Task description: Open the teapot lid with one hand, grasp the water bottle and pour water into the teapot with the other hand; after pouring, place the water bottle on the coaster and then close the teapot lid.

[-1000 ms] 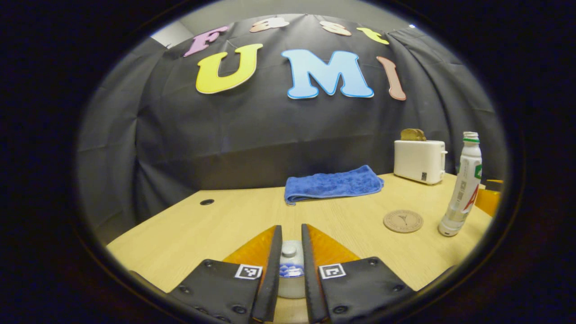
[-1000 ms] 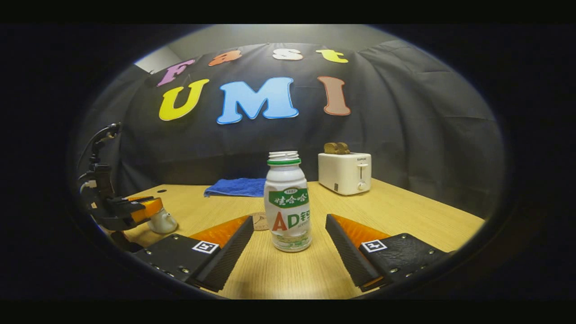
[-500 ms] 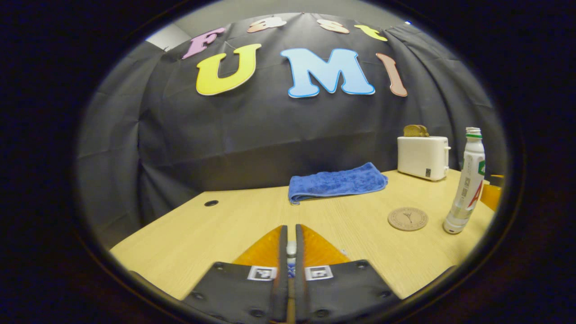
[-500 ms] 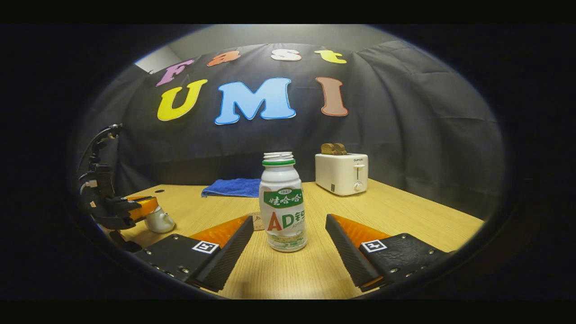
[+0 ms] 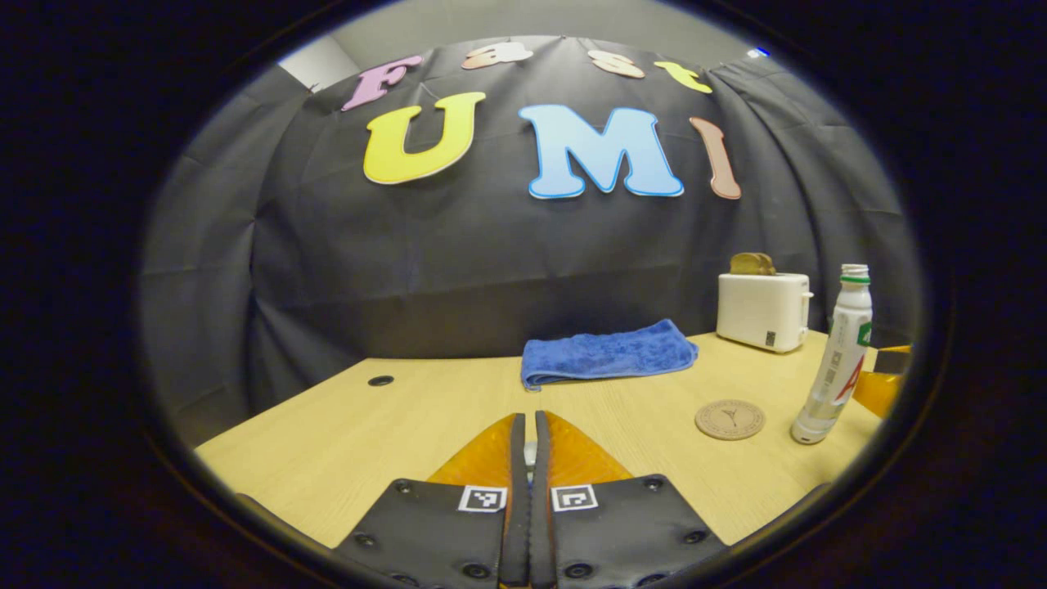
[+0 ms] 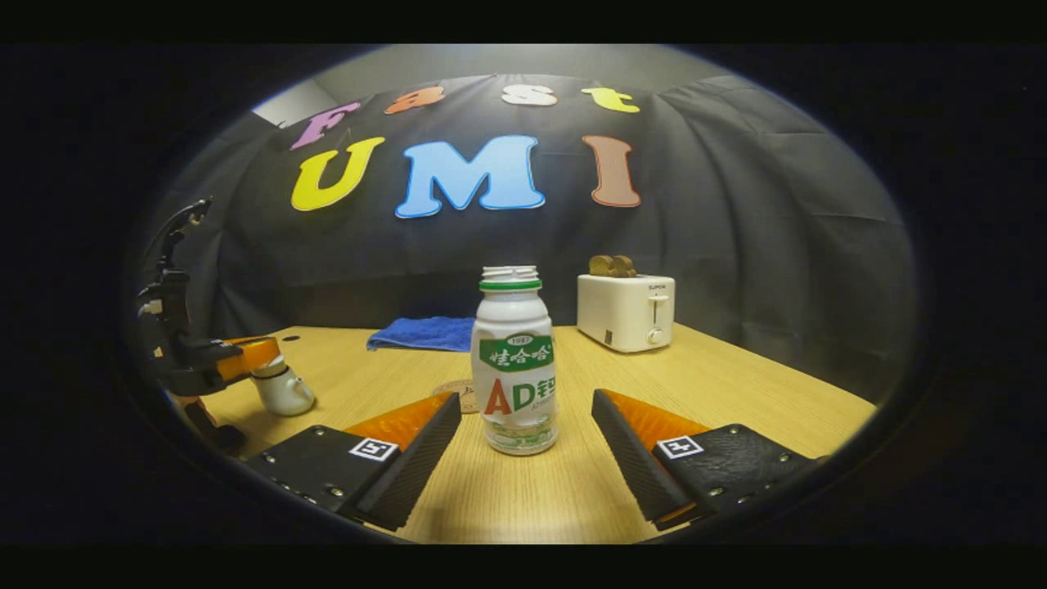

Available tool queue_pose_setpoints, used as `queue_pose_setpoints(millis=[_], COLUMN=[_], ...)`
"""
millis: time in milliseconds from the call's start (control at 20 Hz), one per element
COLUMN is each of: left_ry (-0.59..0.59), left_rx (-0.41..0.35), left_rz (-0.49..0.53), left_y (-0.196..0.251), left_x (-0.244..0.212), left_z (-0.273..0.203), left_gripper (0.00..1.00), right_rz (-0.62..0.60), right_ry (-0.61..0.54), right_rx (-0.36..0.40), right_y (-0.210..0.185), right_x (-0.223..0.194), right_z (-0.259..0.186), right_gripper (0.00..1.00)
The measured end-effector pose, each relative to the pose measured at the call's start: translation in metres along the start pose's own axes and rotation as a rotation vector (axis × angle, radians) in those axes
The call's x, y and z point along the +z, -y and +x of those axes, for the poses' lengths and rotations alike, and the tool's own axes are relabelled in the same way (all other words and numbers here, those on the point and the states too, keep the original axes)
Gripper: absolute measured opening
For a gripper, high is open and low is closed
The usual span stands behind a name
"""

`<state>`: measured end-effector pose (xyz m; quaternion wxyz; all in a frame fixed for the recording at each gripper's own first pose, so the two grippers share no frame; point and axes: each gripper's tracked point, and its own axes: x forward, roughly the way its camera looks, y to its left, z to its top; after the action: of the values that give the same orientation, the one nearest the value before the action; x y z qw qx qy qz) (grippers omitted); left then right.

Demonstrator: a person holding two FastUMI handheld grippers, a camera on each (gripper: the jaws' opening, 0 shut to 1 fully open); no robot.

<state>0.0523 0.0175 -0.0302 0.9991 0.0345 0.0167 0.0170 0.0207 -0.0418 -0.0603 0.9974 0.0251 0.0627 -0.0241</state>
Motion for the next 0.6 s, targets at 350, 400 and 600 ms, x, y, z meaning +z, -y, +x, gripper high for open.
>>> queue_pose_setpoints(millis=[350,400,600], left_ry=[0.032,0.035,0.044], left_rx=[-0.010,-0.001,0.038], left_rz=[-0.101,-0.106,-0.125], left_y=[-0.021,-0.029,-0.061], left_x=[0.022,0.023,0.024], left_z=[-0.025,-0.029,-0.049], left_gripper=[0.06,0.06,0.10], right_rz=[-0.050,-0.051,-0.042], right_ry=[-0.019,-0.024,-0.056], right_rx=[0.020,0.018,0.030], right_y=[-0.003,-0.003,-0.008], right_x=[0.005,0.005,0.001], right_z=[0.015,0.019,0.035], right_gripper=[0.99,0.99,0.99])
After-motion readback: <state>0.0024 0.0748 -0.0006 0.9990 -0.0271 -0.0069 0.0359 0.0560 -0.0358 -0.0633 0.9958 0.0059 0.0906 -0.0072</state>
